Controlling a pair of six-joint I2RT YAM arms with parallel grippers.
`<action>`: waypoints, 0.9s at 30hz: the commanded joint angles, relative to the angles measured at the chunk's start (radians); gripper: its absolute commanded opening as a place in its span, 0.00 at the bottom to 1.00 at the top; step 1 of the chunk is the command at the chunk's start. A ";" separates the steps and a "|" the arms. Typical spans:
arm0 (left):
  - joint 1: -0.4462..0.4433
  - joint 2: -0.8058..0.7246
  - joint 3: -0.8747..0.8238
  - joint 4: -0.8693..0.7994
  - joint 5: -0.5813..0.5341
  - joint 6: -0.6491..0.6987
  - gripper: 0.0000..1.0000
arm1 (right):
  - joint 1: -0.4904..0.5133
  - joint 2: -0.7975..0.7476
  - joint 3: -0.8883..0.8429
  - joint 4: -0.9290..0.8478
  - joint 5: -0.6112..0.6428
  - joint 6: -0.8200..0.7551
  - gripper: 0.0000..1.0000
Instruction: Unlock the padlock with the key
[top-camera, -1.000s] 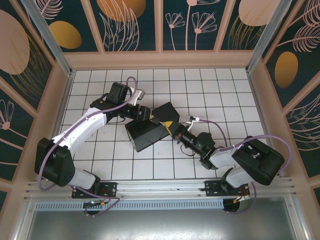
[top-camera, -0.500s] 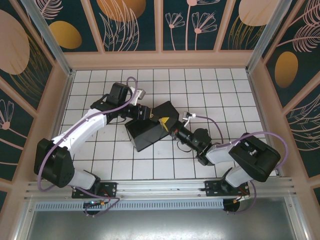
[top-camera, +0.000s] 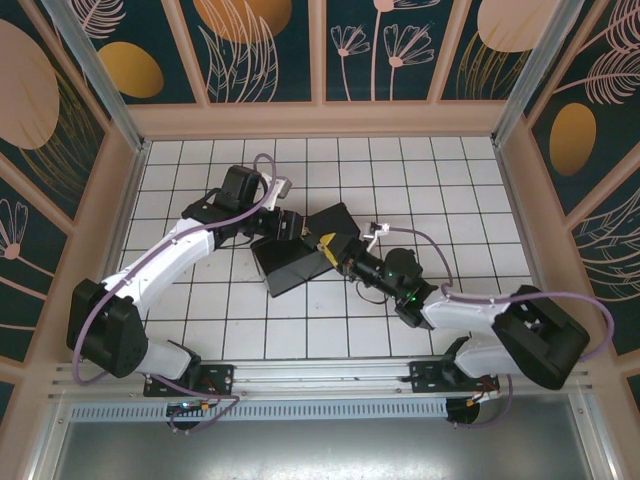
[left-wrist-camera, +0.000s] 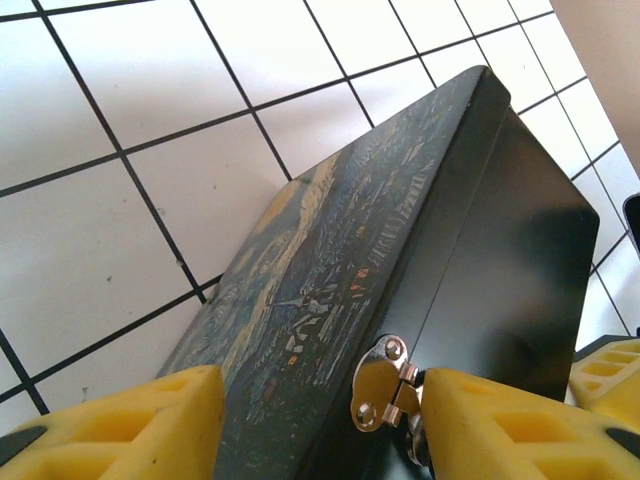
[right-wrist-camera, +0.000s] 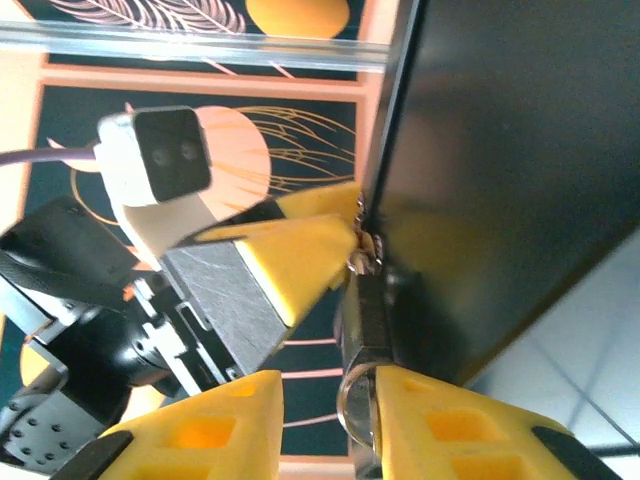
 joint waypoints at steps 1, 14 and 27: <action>-0.008 -0.005 0.054 -0.031 -0.005 0.008 0.56 | 0.002 -0.071 0.012 -0.303 -0.015 -0.030 0.35; 0.043 -0.040 0.069 -0.022 -0.011 -0.003 0.58 | -0.043 -0.252 0.327 -0.963 0.071 -0.640 0.37; 0.120 -0.028 0.018 -0.055 -0.035 -0.021 0.61 | 0.350 -0.035 0.444 -0.945 0.693 -1.517 0.39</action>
